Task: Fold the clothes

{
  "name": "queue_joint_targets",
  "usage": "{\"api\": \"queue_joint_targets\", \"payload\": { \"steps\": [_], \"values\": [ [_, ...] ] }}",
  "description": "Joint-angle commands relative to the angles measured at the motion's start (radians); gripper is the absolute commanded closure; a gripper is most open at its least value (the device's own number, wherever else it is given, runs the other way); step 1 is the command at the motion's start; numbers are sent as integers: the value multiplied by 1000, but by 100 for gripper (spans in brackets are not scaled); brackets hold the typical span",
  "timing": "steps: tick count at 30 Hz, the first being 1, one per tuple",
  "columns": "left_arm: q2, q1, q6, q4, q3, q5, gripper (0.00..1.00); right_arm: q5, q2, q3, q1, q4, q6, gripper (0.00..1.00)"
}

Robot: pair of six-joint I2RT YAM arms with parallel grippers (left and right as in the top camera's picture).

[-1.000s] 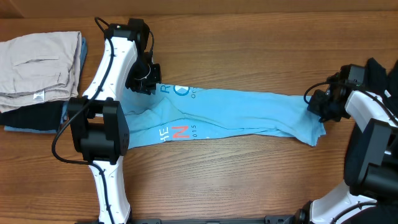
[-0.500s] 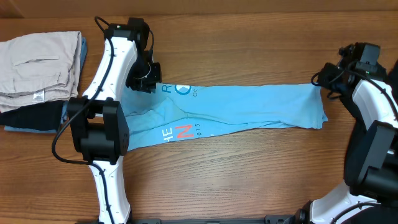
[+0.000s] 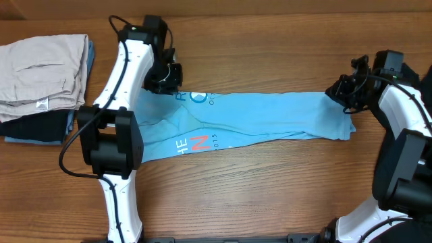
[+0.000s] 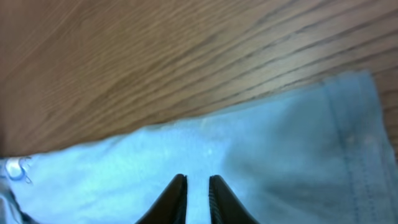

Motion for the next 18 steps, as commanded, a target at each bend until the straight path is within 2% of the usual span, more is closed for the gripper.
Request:
{"api": "queue_joint_targets", "payload": {
  "steps": [1,2,3,6,8,15,18],
  "values": [
    [-8,-32,23,13,25,5,59,0,1,24,22,-9,-3,54],
    [0,-39,55,12,21,-9,55,0,1,24,27,-11,-3,16],
    [12,-44,109,8,21,-9,56,0,1,24,31,-11,-3,0],
    [34,-47,175,-4,21,-8,61,0,1,24,32,-14,-2,0],
    [43,-47,220,-13,18,-8,59,0,1,24,32,-15,-3,0],
    [82,-48,521,-29,-12,44,55,0,1,24,32,-15,-3,0],
    [89,-48,546,2,-40,45,55,0,1,24,32,-15,-3,0]
  ]
}}
